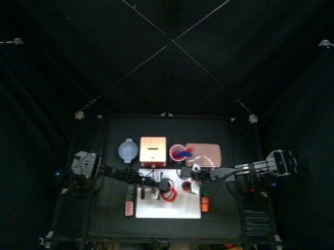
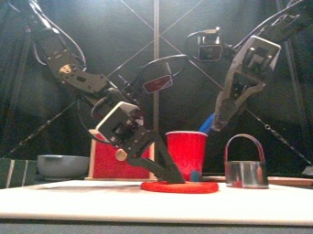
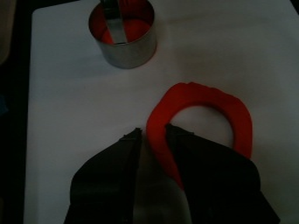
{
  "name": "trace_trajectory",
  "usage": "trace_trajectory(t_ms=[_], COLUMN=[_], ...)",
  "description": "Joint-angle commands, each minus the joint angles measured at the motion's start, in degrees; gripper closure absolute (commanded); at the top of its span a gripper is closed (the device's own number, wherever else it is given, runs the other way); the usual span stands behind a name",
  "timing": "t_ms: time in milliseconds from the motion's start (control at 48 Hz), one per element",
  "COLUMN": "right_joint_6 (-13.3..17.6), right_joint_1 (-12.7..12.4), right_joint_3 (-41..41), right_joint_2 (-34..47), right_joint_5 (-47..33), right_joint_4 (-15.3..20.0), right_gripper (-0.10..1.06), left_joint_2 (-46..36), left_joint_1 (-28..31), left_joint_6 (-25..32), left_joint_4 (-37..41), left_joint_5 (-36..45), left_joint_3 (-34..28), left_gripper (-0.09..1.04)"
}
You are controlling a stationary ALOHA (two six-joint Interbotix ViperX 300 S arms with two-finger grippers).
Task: Get the cutter from the drawer then cut the dough then place the extra dough in the bowl
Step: Place the extra dough in the bowl
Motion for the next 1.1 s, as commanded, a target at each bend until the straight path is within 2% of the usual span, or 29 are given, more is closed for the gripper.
trace_trajectory(t_ms=[21,417,646,896,1104], right_joint_6=[0.0,0.0,0.0,0.1,0.1], right_joint_1=[-0.1,-0.3,-0.4,-0.4,-0.4], right_joint_3=[-0.5,-0.4,0.0,-0.2,-0.2], right_joint_2=[-1.7,-1.7,-1.7,-1.9,-2.9], right_joint_5=[-0.4,-0.4,-0.4,-0.1,-0.1], right_joint_4=[0.1,0.1,0.1,0.1,0.4], right_gripper=[0.16,0.16,0.16,0.16,0.16], left_joint_2=[0.0,0.1,-1.2,-10.5,-20.5], left_joint_1=[0.5,0.5,0.5,0.0,0.6], left_joint_6=[-0.1,-0.2,-0.3,-0.2,-0.2], left_joint_4=[0.2,0.0,-0.3,-1.5,-1.5], left_joint_5=[0.6,0.9,0.4,-3.2,-7.5], left_joint_3=[-0.4,-0.4,-0.5,1.5,8.1], left_gripper=[0.24,0.33,0.34,0.34,0.34])
